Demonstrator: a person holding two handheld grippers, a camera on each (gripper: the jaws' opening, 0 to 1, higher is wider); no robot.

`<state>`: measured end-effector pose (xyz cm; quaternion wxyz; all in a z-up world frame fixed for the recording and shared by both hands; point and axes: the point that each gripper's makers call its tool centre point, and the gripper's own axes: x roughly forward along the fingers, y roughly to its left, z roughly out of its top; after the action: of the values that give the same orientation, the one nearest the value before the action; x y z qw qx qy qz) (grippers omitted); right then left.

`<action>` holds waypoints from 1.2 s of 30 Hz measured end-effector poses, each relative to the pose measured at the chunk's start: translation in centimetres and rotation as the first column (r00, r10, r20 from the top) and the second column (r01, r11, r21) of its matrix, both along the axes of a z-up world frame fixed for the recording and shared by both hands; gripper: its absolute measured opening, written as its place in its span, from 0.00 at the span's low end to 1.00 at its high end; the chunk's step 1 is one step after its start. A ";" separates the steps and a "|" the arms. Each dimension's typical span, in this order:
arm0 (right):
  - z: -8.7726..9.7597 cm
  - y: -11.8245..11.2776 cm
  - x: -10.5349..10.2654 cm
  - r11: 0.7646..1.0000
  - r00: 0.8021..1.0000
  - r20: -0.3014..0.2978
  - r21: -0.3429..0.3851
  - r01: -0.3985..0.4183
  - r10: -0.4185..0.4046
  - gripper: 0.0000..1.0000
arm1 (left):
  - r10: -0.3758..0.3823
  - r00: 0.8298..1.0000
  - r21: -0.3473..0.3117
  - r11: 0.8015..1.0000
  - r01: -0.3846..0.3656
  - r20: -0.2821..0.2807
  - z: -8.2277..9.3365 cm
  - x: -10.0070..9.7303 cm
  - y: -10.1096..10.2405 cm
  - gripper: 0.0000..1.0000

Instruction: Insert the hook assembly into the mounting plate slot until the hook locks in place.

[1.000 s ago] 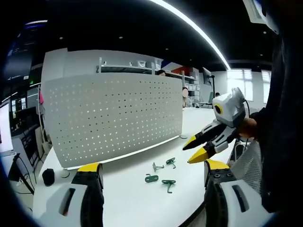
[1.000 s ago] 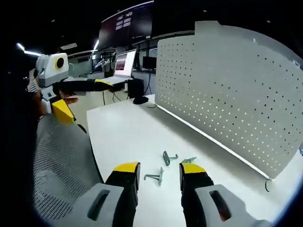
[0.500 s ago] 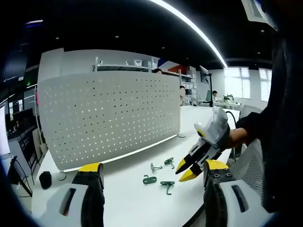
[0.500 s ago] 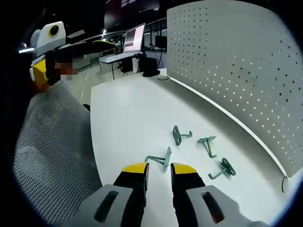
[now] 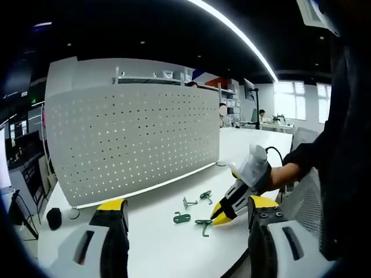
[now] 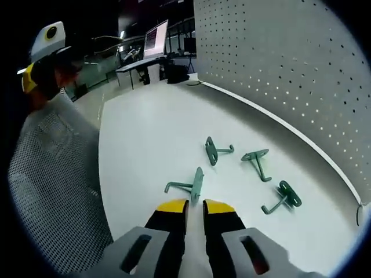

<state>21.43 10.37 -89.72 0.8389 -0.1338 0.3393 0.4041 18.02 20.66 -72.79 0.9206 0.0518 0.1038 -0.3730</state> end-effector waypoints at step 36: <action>5.8 0.0 1.5 0.999 0.999 0.032 0.025 0.027 -0.028 0.01 | -0.106 0.994 0.044 0.993 0.107 -0.025 -0.5 -0.5 -2.0 0.71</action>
<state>22.90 10.32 -83.88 0.8512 -0.1253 0.3227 0.3946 17.54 18.67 -73.26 0.8966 0.0738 0.1199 -0.4197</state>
